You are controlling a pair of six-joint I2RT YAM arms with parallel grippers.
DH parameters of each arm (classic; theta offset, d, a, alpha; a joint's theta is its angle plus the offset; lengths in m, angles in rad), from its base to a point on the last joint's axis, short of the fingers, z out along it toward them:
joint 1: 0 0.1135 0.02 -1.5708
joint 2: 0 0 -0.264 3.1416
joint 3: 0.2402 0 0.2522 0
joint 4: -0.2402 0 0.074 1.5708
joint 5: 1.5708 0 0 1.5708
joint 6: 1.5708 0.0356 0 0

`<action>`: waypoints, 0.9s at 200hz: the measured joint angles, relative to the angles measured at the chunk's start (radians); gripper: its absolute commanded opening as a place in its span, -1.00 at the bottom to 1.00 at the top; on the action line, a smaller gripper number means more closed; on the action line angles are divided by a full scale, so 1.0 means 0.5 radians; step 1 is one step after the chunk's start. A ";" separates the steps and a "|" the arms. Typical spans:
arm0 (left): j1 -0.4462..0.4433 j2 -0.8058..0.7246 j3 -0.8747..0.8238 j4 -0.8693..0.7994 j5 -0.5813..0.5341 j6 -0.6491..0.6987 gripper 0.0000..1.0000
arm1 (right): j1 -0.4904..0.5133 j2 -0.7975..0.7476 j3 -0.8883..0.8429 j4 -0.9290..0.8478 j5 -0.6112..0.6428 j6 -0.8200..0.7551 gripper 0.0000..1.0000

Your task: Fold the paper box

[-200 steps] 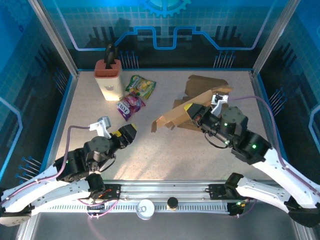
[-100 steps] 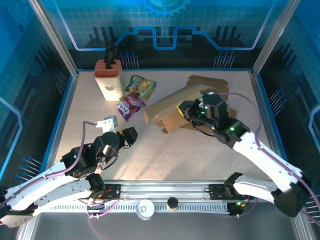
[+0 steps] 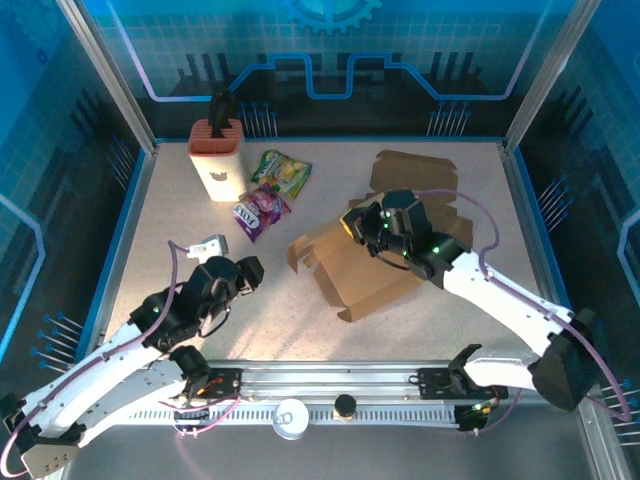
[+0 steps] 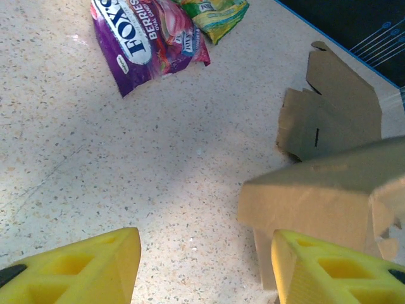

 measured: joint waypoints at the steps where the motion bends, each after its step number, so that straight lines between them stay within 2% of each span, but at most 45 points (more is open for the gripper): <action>1: 0.002 0.000 -0.002 0.000 0.000 0.000 0.15 | 0.015 -0.012 -0.010 -0.002 0.009 0.005 -1.00; 21: 0.027 0.011 -0.024 0.002 0.002 0.002 0.14 | 0.182 -0.135 -0.124 0.005 0.124 0.058 -1.00; 39: 0.045 0.055 -0.028 0.003 0.011 0.009 0.11 | 0.232 -0.138 -0.169 0.015 0.162 0.095 -1.00; 91: 0.079 0.156 -0.131 0.023 0.024 0.076 0.04 | 0.076 0.161 -0.211 0.236 0.069 0.109 -1.00; 113: 0.097 0.172 -0.206 0.095 0.025 0.150 0.04 | 0.067 0.214 -0.272 0.323 0.022 0.124 -1.00; 144: 0.105 0.281 -0.338 0.311 0.062 0.321 0.23 | 0.048 0.217 -0.346 0.439 -0.033 0.136 -1.00; 180: 0.105 0.494 -0.419 0.594 0.121 0.533 0.27 | -0.044 0.246 -0.407 0.562 -0.131 0.118 -1.00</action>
